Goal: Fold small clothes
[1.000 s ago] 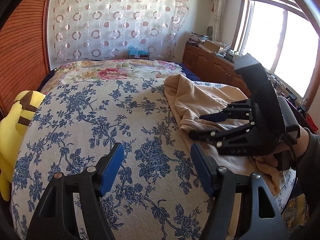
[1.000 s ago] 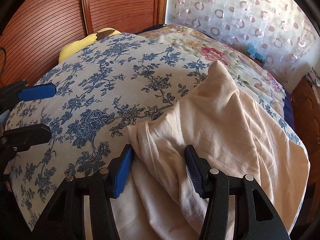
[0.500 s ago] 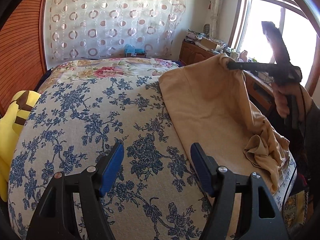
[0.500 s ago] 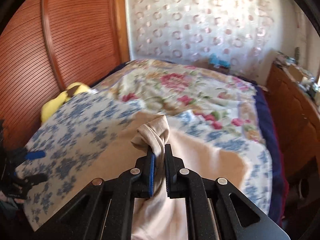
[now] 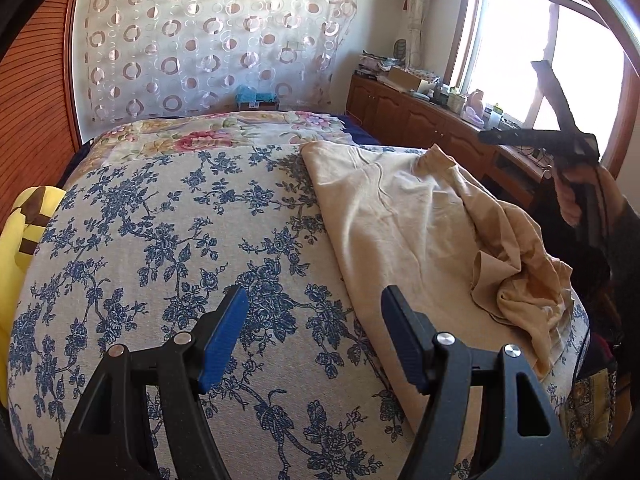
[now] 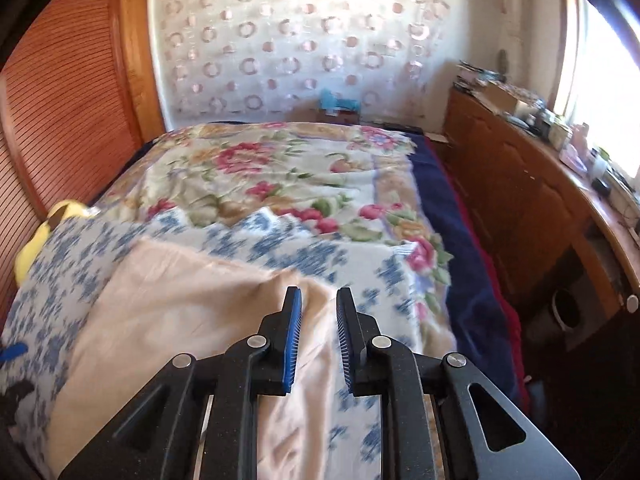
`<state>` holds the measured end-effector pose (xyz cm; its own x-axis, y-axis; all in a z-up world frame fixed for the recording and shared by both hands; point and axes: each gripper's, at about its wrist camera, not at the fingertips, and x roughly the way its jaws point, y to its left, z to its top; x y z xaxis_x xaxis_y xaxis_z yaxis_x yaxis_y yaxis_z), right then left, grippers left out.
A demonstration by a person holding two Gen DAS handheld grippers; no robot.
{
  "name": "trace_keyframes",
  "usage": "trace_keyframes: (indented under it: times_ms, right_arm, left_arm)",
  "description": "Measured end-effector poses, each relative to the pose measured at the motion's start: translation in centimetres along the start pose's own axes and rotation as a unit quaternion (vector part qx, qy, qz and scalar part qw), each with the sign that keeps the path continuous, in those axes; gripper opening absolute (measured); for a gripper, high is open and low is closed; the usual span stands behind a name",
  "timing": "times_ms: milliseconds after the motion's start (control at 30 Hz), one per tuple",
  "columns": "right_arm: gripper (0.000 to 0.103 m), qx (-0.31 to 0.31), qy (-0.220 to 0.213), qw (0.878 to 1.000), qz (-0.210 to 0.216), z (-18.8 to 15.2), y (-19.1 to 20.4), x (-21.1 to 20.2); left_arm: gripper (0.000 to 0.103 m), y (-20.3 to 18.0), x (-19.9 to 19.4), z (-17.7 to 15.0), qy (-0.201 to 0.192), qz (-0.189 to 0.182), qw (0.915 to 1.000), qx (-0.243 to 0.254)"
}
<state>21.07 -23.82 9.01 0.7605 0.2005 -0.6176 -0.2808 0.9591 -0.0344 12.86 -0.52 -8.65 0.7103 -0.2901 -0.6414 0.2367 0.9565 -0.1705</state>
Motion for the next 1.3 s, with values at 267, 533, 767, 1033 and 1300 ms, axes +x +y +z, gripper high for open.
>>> trace_keyframes:
  times_ms: [267, 533, 767, 1033, 1300]
  right_arm:
    - [0.045, -0.059, -0.004, 0.993, 0.1, -8.4, 4.3, -5.3]
    - [0.045, -0.082, 0.018, 0.987, 0.136, -10.7, 5.5, -3.3]
    - [0.045, -0.103, 0.006, 0.986, 0.133, -9.8, 6.7, -4.4]
    - [0.045, -0.12, 0.045, 0.983, 0.133, -10.6, 7.3, -2.3]
    - [0.004, -0.1, 0.026, 0.983, 0.148, -12.5, 2.9, -6.3]
  left_arm:
    - [0.07, -0.6, -0.7, 0.0, -0.005, -0.002, 1.0, 0.004]
    - [0.07, -0.9, -1.1, -0.2, -0.007, -0.007, 0.9999, 0.005]
    - [0.07, -0.7, -1.1, -0.3, -0.005, -0.007, 1.0, 0.0]
    - [0.07, -0.9, -0.8, -0.4, 0.001, -0.011, 0.9999, 0.003]
    - [0.07, -1.7, -0.6, -0.5, 0.006, -0.023, 0.9997, 0.008]
